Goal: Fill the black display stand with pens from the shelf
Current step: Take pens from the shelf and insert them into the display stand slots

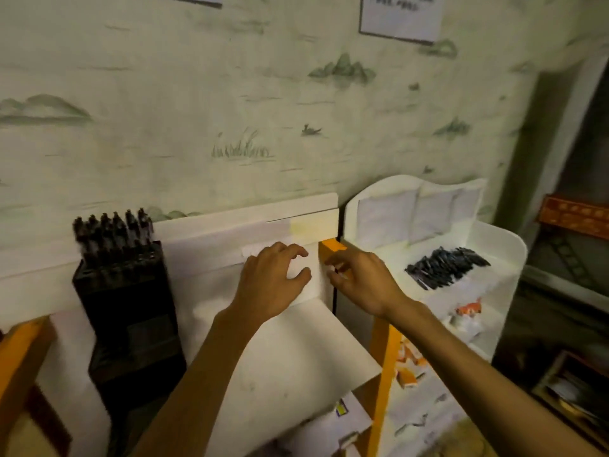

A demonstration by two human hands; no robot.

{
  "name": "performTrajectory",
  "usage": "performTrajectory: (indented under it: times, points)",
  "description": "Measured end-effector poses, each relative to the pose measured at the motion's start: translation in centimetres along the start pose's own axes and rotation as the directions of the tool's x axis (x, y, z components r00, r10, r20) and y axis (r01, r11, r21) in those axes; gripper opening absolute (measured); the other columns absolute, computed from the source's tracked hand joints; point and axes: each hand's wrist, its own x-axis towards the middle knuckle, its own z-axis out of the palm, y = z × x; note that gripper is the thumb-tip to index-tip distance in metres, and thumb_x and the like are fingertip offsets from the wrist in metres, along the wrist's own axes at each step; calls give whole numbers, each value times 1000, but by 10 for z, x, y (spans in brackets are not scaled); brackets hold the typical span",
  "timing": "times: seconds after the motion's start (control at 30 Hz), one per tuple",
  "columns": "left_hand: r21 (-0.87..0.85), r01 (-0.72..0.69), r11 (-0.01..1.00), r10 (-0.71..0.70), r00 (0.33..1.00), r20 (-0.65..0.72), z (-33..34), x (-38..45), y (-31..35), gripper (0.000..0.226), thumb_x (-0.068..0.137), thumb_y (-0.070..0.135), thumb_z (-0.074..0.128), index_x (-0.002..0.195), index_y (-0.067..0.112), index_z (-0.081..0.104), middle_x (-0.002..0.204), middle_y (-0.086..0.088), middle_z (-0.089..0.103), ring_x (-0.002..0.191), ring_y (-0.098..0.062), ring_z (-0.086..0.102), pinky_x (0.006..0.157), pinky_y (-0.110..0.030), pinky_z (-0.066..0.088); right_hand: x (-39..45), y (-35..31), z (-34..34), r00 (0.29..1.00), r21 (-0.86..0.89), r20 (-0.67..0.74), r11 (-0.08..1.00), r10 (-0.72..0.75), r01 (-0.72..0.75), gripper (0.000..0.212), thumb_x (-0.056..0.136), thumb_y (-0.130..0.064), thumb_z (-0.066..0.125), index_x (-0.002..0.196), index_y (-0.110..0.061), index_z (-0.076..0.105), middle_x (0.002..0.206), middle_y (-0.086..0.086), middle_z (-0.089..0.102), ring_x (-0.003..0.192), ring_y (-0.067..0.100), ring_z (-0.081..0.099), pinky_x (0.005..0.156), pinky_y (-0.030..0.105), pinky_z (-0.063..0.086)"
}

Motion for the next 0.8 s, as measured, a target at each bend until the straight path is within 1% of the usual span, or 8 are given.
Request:
performTrajectory:
  times: [0.13, 0.23, 0.37, 0.47, 0.5, 0.6, 0.7, 0.8]
  points:
    - [9, -31, 999, 31, 1000, -4, 52, 10, 68, 33, 94, 46, 60, 123, 31, 61, 123, 7, 63, 110, -16, 60, 96, -36, 47, -28, 78, -41, 1000, -37, -2, 999, 24, -24, 25, 94, -34, 59, 117, -26, 68, 114, -5, 69, 96, 13, 65, 76, 30, 50]
    - [18, -59, 998, 59, 998, 23, 89, 19, 113, 30, 93, 44, 60, 120, 32, 61, 121, 6, 63, 107, -17, 60, 92, -39, 49, -47, 137, -69, 999, -82, -6, 996, 33, -33, 26, 94, -36, 59, 118, -27, 65, 116, -5, 68, 98, 12, 65, 80, 33, 52]
    - [5, -43, 999, 43, 998, 35, 134, 37, 162, 30, 90, 44, 62, 119, 35, 62, 119, 9, 64, 101, -14, 60, 84, -29, 45, -65, 207, -95, 998, -127, 8, 990, 63, -62, 28, 95, -35, 59, 121, -27, 65, 117, -5, 67, 99, 13, 64, 74, 30, 48]
    - [24, -34, 999, 33, 998, 47, 168, 49, 193, 33, 91, 47, 60, 122, 36, 60, 121, 7, 63, 103, -16, 60, 91, -37, 50, -72, 252, -105, 997, -162, 13, 984, 77, -74, 27, 95, -35, 58, 120, -27, 65, 114, -6, 67, 96, 13, 62, 69, 26, 39]
    - [40, -41, 998, 39, 998, 53, 180, 52, 201, 33, 91, 47, 59, 123, 36, 60, 122, 6, 63, 104, -18, 61, 93, -40, 50, -74, 266, -107, 997, -164, 19, 983, 81, -77, 27, 94, -35, 58, 119, -27, 65, 115, -5, 67, 98, 13, 63, 70, 27, 41]
    - [100, -68, 993, 59, 994, 88, 218, 63, 219, 35, 93, 49, 55, 125, 36, 58, 126, 5, 62, 109, -18, 59, 93, -37, 50, -75, 305, -108, 994, -155, 52, 984, 101, -92, 30, 94, -35, 60, 122, -26, 65, 121, -5, 67, 104, 15, 64, 79, 30, 50]
    - [120, -61, 991, 44, 989, 143, 257, 81, 230, 36, 94, 50, 52, 128, 38, 56, 130, 6, 59, 115, -17, 56, 97, -40, 49, -69, 345, -103, 989, -149, 75, 982, 127, -115, 31, 95, -37, 60, 124, -28, 64, 125, -8, 65, 107, 15, 63, 81, 31, 49]
    - [130, -55, 990, 32, 984, 173, 297, 104, 234, 36, 95, 49, 50, 128, 37, 55, 130, 6, 59, 116, -17, 56, 98, -41, 45, -57, 389, -93, 986, -152, 93, 981, 137, -122, 32, 95, -36, 60, 126, -29, 63, 127, -8, 64, 109, 14, 63, 81, 29, 46]
